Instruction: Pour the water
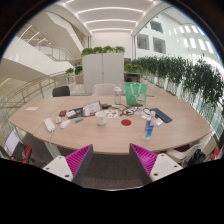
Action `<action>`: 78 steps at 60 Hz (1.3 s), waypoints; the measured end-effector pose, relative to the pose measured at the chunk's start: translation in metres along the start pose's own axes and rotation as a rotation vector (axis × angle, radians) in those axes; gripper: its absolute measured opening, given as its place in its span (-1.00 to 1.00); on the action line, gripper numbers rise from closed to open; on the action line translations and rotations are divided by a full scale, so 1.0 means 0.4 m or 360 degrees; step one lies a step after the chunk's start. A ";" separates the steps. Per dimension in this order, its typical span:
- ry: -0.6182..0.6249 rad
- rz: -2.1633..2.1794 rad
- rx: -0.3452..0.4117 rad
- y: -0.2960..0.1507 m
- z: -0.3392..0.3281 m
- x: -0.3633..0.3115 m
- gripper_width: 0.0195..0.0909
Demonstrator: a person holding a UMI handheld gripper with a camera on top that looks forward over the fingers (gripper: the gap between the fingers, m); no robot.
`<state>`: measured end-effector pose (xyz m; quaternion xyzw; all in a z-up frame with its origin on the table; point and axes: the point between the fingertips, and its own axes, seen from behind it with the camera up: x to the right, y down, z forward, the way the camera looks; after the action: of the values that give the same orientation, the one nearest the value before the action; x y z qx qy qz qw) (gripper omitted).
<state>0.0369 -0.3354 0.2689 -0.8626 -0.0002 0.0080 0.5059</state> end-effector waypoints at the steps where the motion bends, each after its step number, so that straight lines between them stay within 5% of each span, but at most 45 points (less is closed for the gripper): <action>1: 0.0008 0.0002 0.0003 -0.001 0.002 0.006 0.78; 8: 0.0028 0.0025 0.0010 0.008 0.045 0.043 0.78; 19: 0.0098 0.0058 0.0210 -0.015 0.192 0.217 0.79; 34: 0.0252 0.0047 0.0313 0.002 0.603 0.517 0.78; 49: 0.0282 0.0114 0.0366 0.015 0.948 0.637 0.76; 53: 0.0257 0.0136 0.0400 0.001 0.990 0.640 0.52; 57: 0.0268 0.0136 0.0382 0.005 1.036 0.651 -0.12; 78: 0.0243 0.0257 0.0329 0.002 1.065 0.658 -0.43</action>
<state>0.2940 0.0382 0.0567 -0.8011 0.1085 -0.0171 0.5883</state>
